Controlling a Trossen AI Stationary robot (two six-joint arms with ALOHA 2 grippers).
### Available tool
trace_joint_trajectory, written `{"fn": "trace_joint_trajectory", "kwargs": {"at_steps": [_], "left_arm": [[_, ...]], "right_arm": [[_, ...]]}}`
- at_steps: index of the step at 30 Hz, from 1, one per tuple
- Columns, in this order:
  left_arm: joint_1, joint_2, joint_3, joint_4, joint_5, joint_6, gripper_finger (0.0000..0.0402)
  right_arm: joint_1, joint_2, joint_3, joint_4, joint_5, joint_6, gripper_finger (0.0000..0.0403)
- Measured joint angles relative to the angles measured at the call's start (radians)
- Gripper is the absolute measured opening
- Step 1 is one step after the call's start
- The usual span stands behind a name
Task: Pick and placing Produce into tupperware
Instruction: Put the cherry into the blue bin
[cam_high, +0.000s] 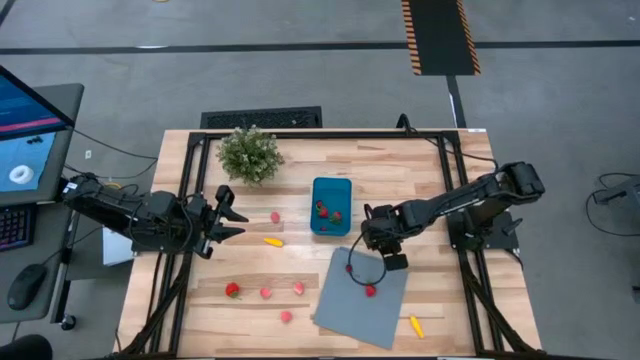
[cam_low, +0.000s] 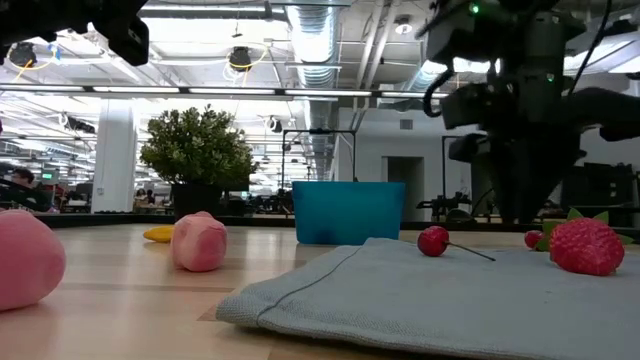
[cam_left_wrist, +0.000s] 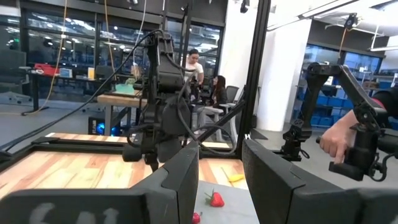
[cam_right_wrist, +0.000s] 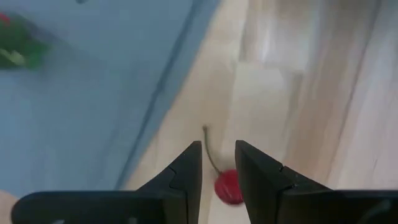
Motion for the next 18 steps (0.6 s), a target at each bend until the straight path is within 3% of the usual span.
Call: {"fn": "trace_joint_trajectory", "kwargs": {"at_steps": [7, 18], "left_arm": [[0.0, 0.0, 0.0, -0.005, 0.001, -0.005, 0.0114], [0.0, 0.0, 0.0, -0.005, 0.002, -0.006, 0.0114]], "right_arm": [[0.004, 0.056, -0.001, 0.004, -0.047, -0.018, 0.0118], [0.002, 0.055, -0.001, 0.041, -0.034, -0.019, 0.0118]]}}
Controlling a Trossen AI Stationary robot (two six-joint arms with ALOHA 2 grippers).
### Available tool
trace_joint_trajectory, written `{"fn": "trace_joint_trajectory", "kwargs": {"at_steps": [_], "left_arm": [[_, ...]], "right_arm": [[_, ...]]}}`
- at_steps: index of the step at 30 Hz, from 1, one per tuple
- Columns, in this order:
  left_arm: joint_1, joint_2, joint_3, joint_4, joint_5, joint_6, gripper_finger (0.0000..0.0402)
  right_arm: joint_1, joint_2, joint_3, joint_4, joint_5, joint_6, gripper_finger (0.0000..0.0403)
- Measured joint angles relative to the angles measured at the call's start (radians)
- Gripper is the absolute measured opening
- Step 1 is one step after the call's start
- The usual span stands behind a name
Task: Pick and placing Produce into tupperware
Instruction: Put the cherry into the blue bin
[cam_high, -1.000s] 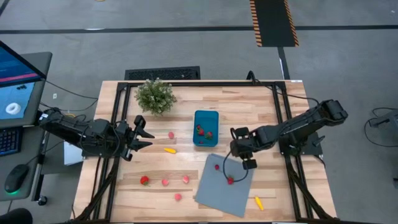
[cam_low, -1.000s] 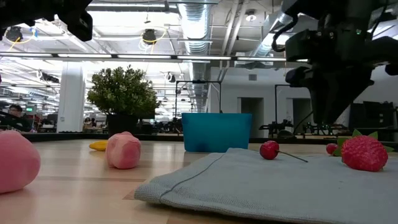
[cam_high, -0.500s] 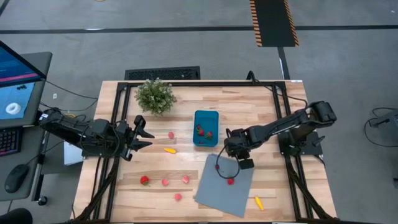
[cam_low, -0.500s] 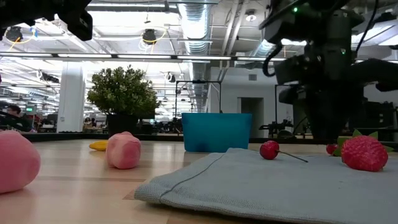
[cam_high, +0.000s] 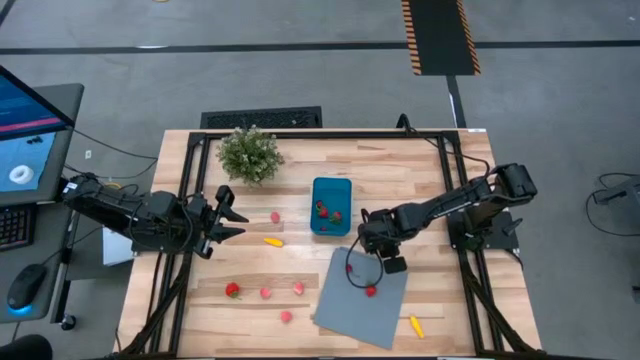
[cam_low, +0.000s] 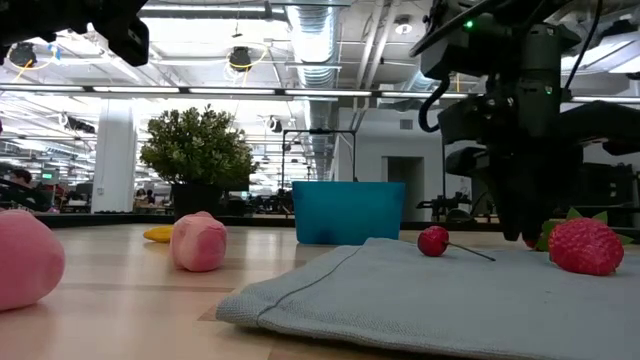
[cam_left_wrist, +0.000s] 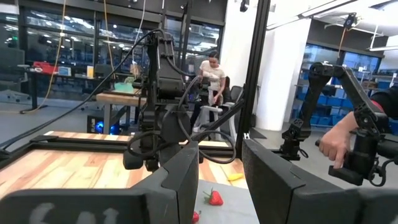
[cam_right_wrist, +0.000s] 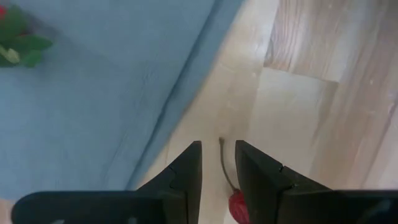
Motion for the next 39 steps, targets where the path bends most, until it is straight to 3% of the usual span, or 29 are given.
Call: {"fn": "trace_joint_trajectory", "kwargs": {"at_steps": [17, 30, 35, 39], "left_arm": [[0.0, 0.0, 0.0, 0.005, 0.001, -0.008, 0.0114], [0.0, 0.0, 0.0, 0.007, 0.022, -0.013, 0.0114], [0.0, 0.0, 0.0, 0.007, 0.022, -0.013, 0.0114], [0.0, 0.0, 0.0, 0.007, 0.019, -0.013, 0.0114]], "right_arm": [[-0.022, -0.001, -0.027, 0.01, 0.0, 0.034, 0.0113], [-0.041, 0.042, -0.023, 0.02, -0.033, 0.026, 0.006], [-0.041, 0.042, -0.017, 0.012, -0.032, 0.034, 0.0015], [-0.057, 0.04, 0.004, 0.0, -0.046, 0.068, 0.002]]}}
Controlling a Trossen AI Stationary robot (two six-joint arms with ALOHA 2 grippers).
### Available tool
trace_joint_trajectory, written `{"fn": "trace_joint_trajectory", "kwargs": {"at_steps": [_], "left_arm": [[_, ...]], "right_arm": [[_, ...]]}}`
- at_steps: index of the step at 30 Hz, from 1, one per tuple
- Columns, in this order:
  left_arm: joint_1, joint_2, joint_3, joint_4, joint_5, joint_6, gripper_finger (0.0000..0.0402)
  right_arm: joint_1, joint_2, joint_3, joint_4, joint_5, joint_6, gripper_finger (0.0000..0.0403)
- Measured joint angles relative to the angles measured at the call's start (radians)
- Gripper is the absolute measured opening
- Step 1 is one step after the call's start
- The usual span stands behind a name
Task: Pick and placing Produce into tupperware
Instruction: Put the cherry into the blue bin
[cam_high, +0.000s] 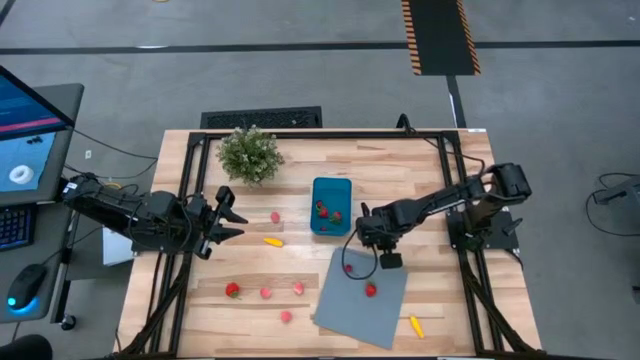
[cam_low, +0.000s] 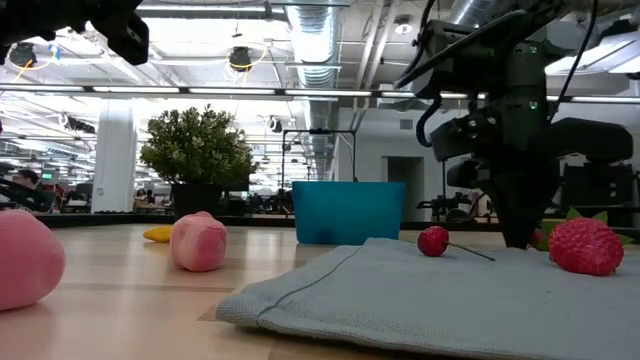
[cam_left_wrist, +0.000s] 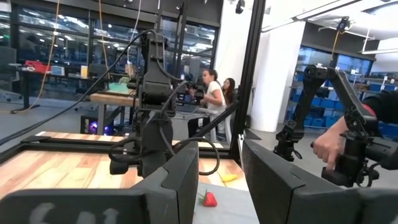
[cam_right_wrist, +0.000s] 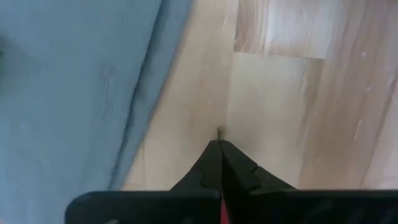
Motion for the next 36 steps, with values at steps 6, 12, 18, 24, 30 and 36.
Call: {"fn": "trace_joint_trajectory", "kwargs": {"at_steps": [6, 12, 18, 24, 30, 36], "left_arm": [[0.0, 0.0, 0.0, 0.0, -0.002, 0.001, 0.0114], [0.0, 0.0, 0.0, -0.001, -0.003, 0.001, 0.0114], [0.0, 0.0, 0.0, -0.007, -0.003, 0.0, 0.0114], [0.0, 0.0, 0.0, -0.014, -0.001, 0.0, 0.0114], [0.0, 0.0, 0.0, -0.02, 0.008, -0.024, 0.0114], [0.0, 0.0, 0.0, -0.024, 0.015, -0.027, 0.0114]], "right_arm": [[-0.036, -0.001, 0.085, -0.033, -0.006, 0.015, 0.0012], [-0.06, -0.002, 0.199, -0.068, 0.008, 0.006, 0.0011], [-0.066, -0.025, 0.236, -0.154, 0.007, 0.035, 0.0014], [-0.064, -0.027, 0.223, -0.228, -0.003, 0.064, 0.0063], [-0.067, -0.027, 0.222, -0.184, -0.061, 0.09, 0.011], [-0.059, -0.027, 0.202, -0.182, -0.082, 0.144, 0.0153]]}}
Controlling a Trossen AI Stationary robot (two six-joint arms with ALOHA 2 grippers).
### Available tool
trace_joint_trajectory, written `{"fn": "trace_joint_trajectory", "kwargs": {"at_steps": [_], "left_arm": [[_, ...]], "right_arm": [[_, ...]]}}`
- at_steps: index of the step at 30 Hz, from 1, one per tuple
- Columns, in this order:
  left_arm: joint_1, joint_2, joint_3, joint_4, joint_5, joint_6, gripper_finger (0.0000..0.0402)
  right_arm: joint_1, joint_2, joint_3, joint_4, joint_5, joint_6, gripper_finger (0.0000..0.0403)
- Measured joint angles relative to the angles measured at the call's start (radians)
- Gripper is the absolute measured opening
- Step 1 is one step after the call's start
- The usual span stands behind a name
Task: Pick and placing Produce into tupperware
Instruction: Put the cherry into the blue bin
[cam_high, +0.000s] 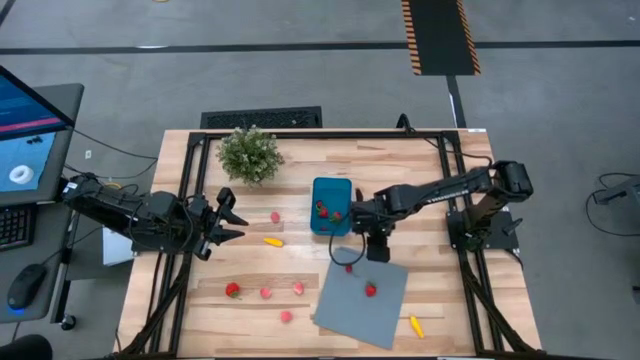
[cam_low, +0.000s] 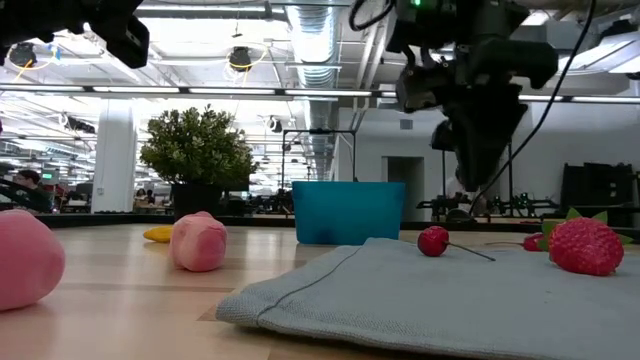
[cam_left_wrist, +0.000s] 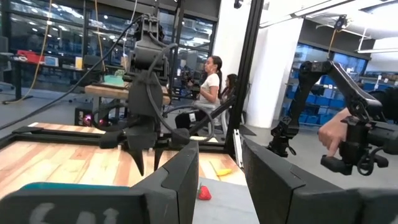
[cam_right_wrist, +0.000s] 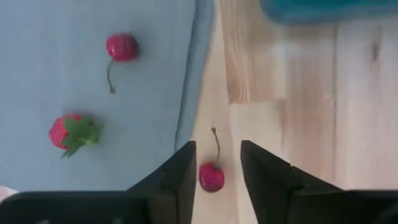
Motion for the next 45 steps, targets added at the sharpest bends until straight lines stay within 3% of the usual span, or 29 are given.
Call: {"fn": "trace_joint_trajectory", "kwargs": {"at_steps": [5, 17, 37, 41, 45], "left_arm": [[0.0, 0.0, 0.0, 0.0, 0.0, 0.0, 0.0114], [0.0, 0.0, 0.0, 0.001, 0.008, -0.008, 0.0114], [0.0, 0.0, 0.0, 0.022, 0.05, -0.018, 0.0114], [0.0, 0.0, 0.0, 0.022, 0.052, -0.018, 0.0114], [0.0, 0.0, 0.0, 0.023, 0.051, -0.016, 0.0114]], "right_arm": [[0.024, 0.0, -0.055, 0.026, -0.014, 0.025, 0.0163], [0.027, 0.011, -0.108, 0.13, -0.022, 0.059, 0.0141], [0.026, 0.127, -0.106, 0.156, -0.043, 0.019, 0.0134], [0.026, 0.127, -0.106, 0.155, -0.038, -0.001, 0.0102], [0.018, 0.11, -0.111, 0.146, -0.039, -0.002, 0.0025]]}}
